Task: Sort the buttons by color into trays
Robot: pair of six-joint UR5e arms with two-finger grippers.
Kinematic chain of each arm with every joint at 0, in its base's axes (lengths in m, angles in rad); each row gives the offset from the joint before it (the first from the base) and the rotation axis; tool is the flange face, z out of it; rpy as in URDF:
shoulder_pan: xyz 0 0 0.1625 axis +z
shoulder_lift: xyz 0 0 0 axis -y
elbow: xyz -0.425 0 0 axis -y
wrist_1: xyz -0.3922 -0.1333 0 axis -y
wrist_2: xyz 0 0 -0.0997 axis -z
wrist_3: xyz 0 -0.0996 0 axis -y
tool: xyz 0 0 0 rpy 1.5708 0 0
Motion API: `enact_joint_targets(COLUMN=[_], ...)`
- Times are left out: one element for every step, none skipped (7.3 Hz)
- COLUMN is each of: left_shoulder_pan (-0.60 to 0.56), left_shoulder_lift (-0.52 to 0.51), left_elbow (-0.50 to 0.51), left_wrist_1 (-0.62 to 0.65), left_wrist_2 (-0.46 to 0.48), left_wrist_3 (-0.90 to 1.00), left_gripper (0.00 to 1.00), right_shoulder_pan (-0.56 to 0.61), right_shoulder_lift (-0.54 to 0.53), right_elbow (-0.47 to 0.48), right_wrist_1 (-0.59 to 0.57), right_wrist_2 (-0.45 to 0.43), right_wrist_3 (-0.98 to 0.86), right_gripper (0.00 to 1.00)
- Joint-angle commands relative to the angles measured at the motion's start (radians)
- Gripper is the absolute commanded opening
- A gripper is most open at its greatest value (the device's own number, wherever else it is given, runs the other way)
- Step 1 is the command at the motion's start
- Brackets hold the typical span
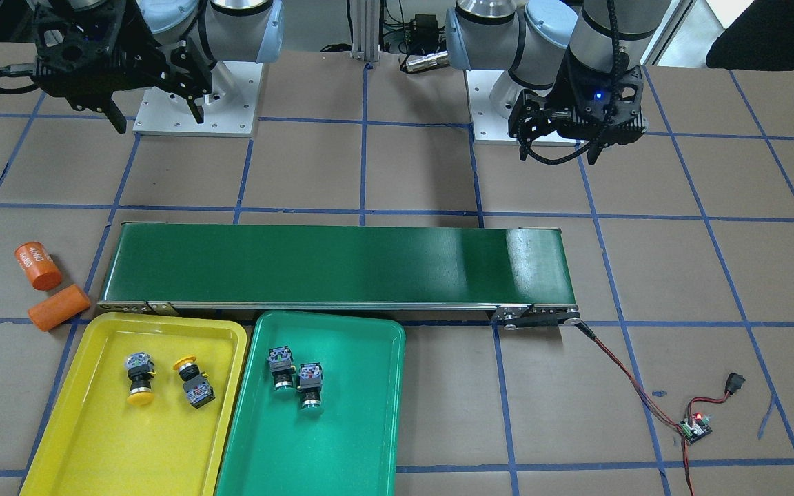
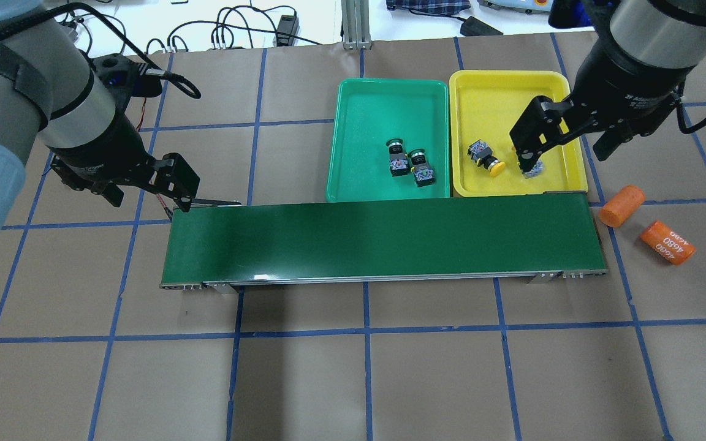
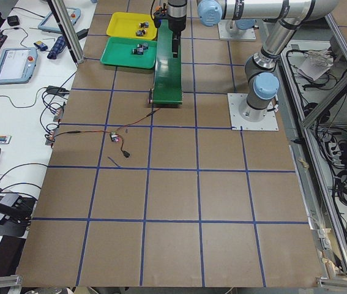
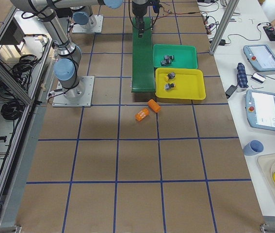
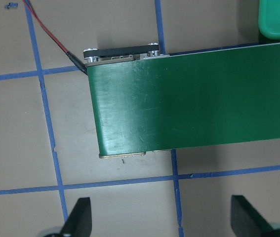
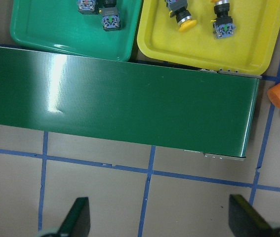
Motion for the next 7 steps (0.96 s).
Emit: enact_joint_targets(left_shoulder_pan=[0.0,0.002,0.0,0.0,0.0,0.0,0.0], left_shoulder_lift=[-0.014,-0.009,-0.012,-0.009,-0.012,-0.009,-0.006], left_elbow=[0.012,0.013,0.012,0.01,0.009,0.007,0.003], left_wrist_1=[0.006,0.006,0.008,0.008,0.009,0.009,0.009], left_wrist_2=[0.0,-0.003,-0.003,-0.002,-0.002,-0.002,-0.002], left_wrist_3=[-0.002,0.0,0.0,0.0,0.0,0.0,0.0], left_gripper=[1.0,1.0,1.0,1.0,1.0,1.0,1.0], right_shoulder_pan=[0.022,0.022,0.024,0.024,0.022,0.022,0.022], right_shoulder_lift=[0.044,0.07,0.107,0.121,0.12,0.118,0.118], right_elbow=[-0.015,-0.038,-0.085,-0.121,-0.123,-0.124,-0.126], right_wrist_1=[-0.007,-0.007,0.018,0.065,0.069,0.061,0.053], right_wrist_2=[-0.005,-0.002,-0.016,-0.04,-0.046,-0.046,-0.046], right_wrist_3=[-0.004,-0.004,-0.006,-0.006,-0.004,0.009,0.013], right_gripper=[1.0,1.0,1.0,1.0,1.0,1.0,1.0])
